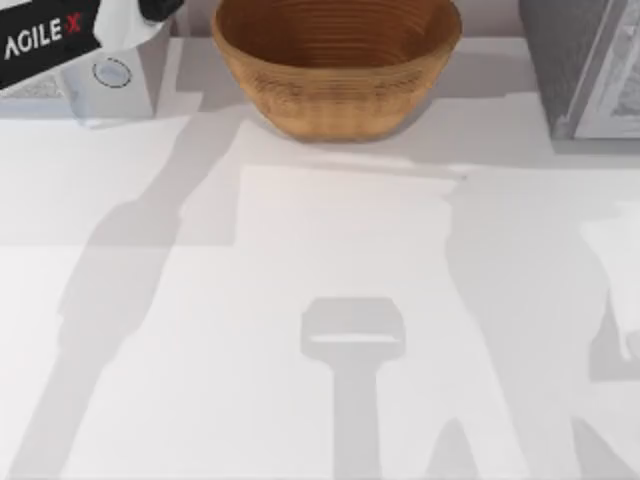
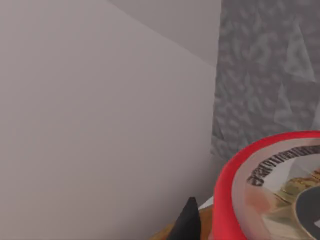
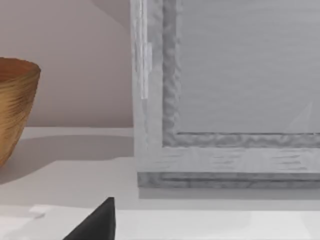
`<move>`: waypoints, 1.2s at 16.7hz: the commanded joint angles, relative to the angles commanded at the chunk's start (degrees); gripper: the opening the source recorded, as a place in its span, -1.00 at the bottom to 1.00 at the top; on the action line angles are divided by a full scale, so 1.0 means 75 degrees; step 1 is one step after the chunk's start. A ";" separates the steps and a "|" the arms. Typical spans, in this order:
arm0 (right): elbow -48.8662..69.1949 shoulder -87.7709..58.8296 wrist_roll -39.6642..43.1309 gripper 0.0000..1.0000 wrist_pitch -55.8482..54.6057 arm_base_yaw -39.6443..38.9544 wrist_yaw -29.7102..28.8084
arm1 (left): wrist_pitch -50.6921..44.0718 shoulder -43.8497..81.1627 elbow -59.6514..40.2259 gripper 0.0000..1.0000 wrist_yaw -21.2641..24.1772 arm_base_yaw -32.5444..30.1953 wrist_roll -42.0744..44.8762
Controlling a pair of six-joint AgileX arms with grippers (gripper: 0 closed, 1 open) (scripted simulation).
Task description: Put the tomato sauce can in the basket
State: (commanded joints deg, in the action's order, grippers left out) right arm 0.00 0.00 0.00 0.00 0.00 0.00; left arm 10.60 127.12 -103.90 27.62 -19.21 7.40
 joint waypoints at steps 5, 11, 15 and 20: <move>0.0000 0.0000 0.0000 1.00 0.0000 0.0000 0.0000 | -0.0054 0.1020 -0.1224 -1.00 -0.0179 -0.0232 -0.0056; 0.0000 0.0000 0.0000 1.00 0.0000 0.0000 0.0000 | -0.0069 0.1099 -0.1301 -0.85 -0.0219 -0.0269 -0.0068; 0.0000 0.0000 0.0000 1.00 0.0000 0.0000 0.0000 | -0.0069 0.1099 -0.1301 -0.25 -0.0219 -0.0269 -0.0068; 0.0000 0.0000 0.0000 1.00 0.0000 0.0000 0.0000 | -0.0069 0.1099 -0.1301 0.51 -0.0219 -0.0269 -0.0068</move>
State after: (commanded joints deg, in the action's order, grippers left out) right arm 0.00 0.00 0.00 0.00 0.00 0.00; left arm 10.08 135.36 -113.66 25.97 -21.23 6.89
